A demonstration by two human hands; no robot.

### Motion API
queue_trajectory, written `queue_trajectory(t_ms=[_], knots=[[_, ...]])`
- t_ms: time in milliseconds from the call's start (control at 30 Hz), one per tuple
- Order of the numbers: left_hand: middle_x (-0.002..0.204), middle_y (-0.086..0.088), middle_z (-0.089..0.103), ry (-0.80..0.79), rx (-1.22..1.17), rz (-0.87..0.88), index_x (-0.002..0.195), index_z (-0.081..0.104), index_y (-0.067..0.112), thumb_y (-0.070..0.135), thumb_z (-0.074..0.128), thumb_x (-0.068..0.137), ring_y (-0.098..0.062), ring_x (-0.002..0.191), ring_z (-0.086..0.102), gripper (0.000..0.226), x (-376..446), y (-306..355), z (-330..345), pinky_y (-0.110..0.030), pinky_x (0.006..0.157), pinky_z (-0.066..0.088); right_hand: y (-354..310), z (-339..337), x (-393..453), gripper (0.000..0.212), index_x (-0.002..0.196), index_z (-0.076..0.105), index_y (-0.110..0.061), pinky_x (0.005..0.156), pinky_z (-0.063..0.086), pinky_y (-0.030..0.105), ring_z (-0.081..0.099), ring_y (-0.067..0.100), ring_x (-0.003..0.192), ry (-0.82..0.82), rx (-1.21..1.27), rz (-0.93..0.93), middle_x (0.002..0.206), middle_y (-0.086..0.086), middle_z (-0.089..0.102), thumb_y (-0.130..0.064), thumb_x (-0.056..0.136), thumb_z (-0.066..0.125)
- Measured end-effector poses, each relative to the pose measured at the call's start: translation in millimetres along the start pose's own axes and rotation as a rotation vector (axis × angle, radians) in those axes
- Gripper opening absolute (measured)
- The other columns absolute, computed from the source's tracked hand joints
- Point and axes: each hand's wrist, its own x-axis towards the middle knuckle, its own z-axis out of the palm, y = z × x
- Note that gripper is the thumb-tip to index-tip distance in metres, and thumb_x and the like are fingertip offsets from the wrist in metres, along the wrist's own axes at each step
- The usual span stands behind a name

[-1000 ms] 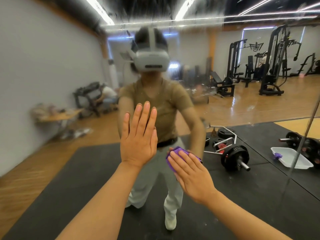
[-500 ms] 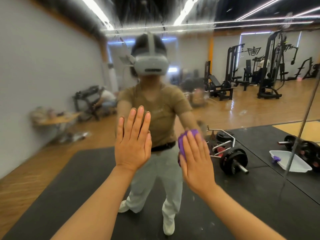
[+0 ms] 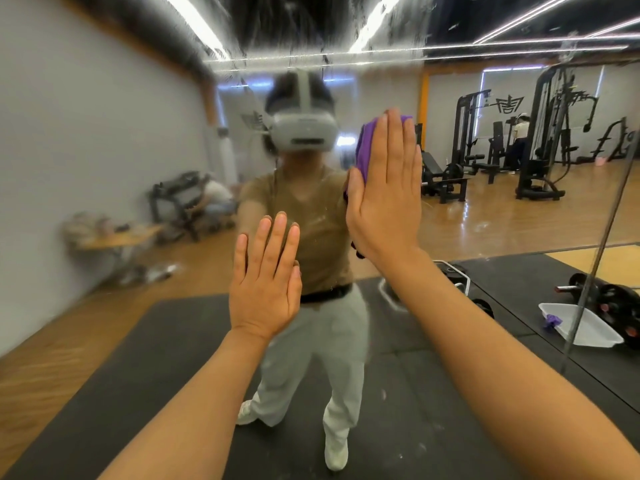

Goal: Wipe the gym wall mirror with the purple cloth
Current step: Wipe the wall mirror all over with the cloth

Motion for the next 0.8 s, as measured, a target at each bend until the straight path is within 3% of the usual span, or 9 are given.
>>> queue_trajectory(t_ms=[133,300,400,533,667,800], knots=[[0.169,-0.003,0.005,-0.001,-0.001,-0.002,0.158,0.022,0.01,0.025,0.029,0.106,-0.024,0.156,0.009,0.054,-0.5,0.2,0.0,-0.047,0.126,0.008,8.4,1.2,-28.2,0.058,0.156,0.023,0.003,0.127,0.01,0.044,0.013,0.033,0.154,0.001,0.023,-0.04,0.165,0.021,0.02,-0.02,0.105,0.038],[0.167,-0.005,0.013,0.002,0.008,-0.009,0.158,0.023,0.01,0.025,0.028,0.106,-0.024,0.156,0.01,0.053,1.5,1.3,1.6,-0.047,0.126,0.009,45.7,1.0,-155.5,0.066,0.16,0.012,-0.008,0.127,0.011,0.042,0.007,0.024,0.156,-0.185,-0.088,-0.141,0.17,0.004,0.003,-0.024,0.103,0.039],[0.165,-0.006,0.016,-0.002,0.006,-0.01,0.157,0.024,0.01,0.025,0.027,0.107,-0.024,0.156,0.01,0.053,2.5,1.7,-1.3,-0.047,0.126,0.009,53.7,0.4,-176.9,0.068,0.161,0.007,-0.012,0.127,0.008,0.039,0.009,0.023,0.156,-0.235,-0.099,-0.155,0.17,0.0,0.001,-0.025,0.102,0.038],[0.164,-0.009,0.02,-0.009,0.011,-0.007,0.157,0.025,0.01,0.025,0.027,0.107,-0.024,0.156,0.01,0.053,1.5,1.4,-1.6,-0.047,0.126,0.009,44.4,-4.2,-147.1,0.064,0.16,0.013,-0.006,0.127,0.009,0.039,0.009,0.024,0.156,-0.216,-0.058,-0.176,0.17,0.004,0.005,-0.023,0.103,0.038],[0.165,-0.009,0.019,-0.014,0.009,-0.004,0.157,0.023,0.01,0.025,0.028,0.106,-0.024,0.155,0.01,0.054,1.5,1.7,-2.3,-0.047,0.126,0.009,21.9,-5.9,-42.0,0.058,0.156,0.027,0.001,0.127,0.011,0.043,0.013,0.029,0.154,-0.08,0.007,-0.134,0.164,0.018,0.023,-0.021,0.104,0.038],[0.165,-0.008,0.018,0.002,0.031,0.001,0.157,0.024,0.009,0.024,0.029,0.106,-0.025,0.155,0.012,0.054,1.6,1.3,-2.1,-0.047,0.126,0.01,9.0,-5.1,20.7,0.057,0.155,0.028,0.004,0.126,0.014,0.045,0.02,0.033,0.152,0.004,0.05,-0.132,0.163,0.02,0.026,-0.017,0.103,0.042]])
